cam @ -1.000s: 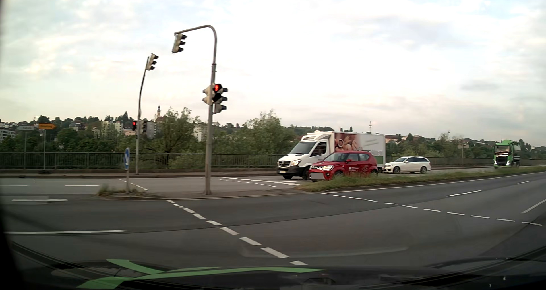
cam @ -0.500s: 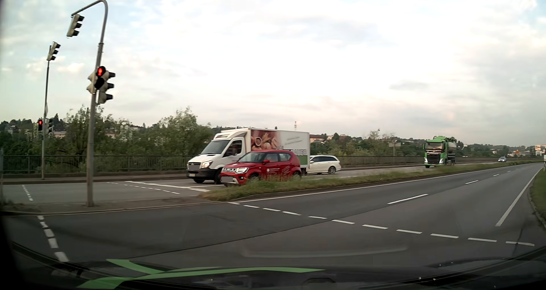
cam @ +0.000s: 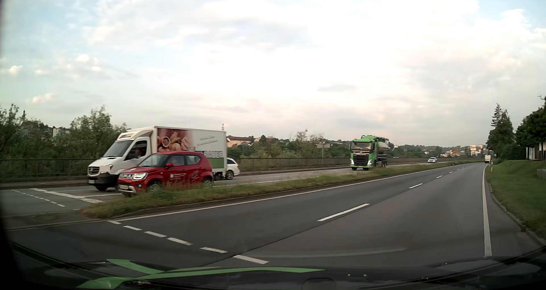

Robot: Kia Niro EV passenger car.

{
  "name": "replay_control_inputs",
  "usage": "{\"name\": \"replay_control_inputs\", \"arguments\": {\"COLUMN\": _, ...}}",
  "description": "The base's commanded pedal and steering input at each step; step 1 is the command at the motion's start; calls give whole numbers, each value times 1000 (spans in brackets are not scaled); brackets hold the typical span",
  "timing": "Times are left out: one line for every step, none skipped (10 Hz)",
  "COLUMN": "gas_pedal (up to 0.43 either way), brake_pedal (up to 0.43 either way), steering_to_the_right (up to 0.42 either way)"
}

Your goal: Follow the waypoints while adhering to traffic rules and regulations

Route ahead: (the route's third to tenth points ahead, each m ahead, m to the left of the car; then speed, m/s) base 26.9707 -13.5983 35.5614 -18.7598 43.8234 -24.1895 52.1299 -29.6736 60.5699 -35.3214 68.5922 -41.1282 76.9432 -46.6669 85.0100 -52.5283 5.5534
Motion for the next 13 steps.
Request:
{"name": "replay_control_inputs", "arguments": {"gas_pedal": 177, "brake_pedal": 0, "steering_to_the_right": 281}}
{"name": "replay_control_inputs", "arguments": {"gas_pedal": 177, "brake_pedal": 0, "steering_to_the_right": 259}}
{"name": "replay_control_inputs", "arguments": {"gas_pedal": 177, "brake_pedal": 0, "steering_to_the_right": 230}}
{"name": "replay_control_inputs", "arguments": {"gas_pedal": 177, "brake_pedal": 0, "steering_to_the_right": 217}}
{"name": "replay_control_inputs", "arguments": {"gas_pedal": 177, "brake_pedal": 0, "steering_to_the_right": 225}}
{"name": "replay_control_inputs", "arguments": {"gas_pedal": 177, "brake_pedal": 0, "steering_to_the_right": 239}}
{"name": "replay_control_inputs", "arguments": {"gas_pedal": 177, "brake_pedal": 0, "steering_to_the_right": 243}}
{"name": "replay_control_inputs", "arguments": {"gas_pedal": 177, "brake_pedal": 0, "steering_to_the_right": 240}}
{"name": "replay_control_inputs", "arguments": {"gas_pedal": 177, "brake_pedal": 0, "steering_to_the_right": 233}}
{"name": "replay_control_inputs", "arguments": {"gas_pedal": 177, "brake_pedal": 0, "steering_to_the_right": 226}}
{"name": "replay_control_inputs", "arguments": {"gas_pedal": 177, "brake_pedal": 0, "steering_to_the_right": 218}}
{"name": "replay_control_inputs", "arguments": {"gas_pedal": 177, "brake_pedal": 0, "steering_to_the_right": 209}}
{"name": "replay_control_inputs", "arguments": {"gas_pedal": 177, "brake_pedal": 0, "steering_to_the_right": 187}}
